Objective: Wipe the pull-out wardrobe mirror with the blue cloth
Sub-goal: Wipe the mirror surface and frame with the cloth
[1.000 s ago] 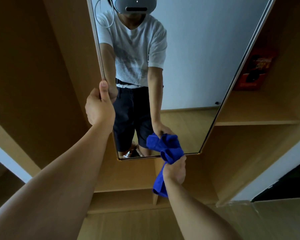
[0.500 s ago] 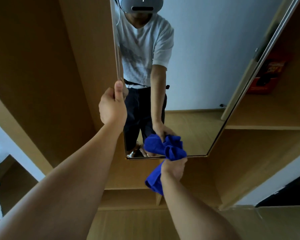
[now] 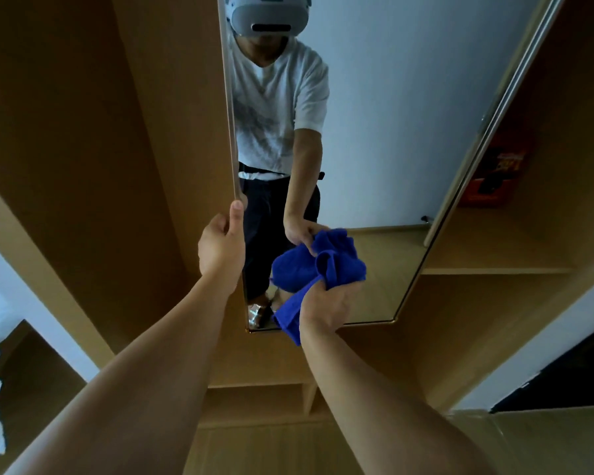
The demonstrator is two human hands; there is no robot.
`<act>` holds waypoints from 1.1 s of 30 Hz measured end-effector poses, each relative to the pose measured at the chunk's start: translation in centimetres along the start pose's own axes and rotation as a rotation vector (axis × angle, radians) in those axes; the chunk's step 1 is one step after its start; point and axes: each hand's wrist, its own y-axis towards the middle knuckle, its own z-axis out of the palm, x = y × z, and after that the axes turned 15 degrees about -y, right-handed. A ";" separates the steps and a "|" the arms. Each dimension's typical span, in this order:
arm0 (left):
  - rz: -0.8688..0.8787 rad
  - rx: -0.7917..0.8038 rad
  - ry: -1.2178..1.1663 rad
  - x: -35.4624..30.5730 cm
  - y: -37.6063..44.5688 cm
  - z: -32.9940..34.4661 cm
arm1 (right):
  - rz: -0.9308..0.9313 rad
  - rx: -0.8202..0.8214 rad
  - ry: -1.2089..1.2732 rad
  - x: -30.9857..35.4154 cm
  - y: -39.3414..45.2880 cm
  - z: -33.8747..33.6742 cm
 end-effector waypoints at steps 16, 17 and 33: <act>0.083 -0.069 -0.134 -12.2 0.8 1.9 | -0.604 -0.450 -0.186 16.9 6.2 -10.4; 0.099 -0.085 -0.142 -12.9 0.7 2.1 | -0.623 -0.481 -0.192 17.8 6.6 -11.1; 0.405 -0.229 -0.210 -23.8 2.6 3.6 | -0.813 -0.639 -0.122 32.0 12.6 -21.2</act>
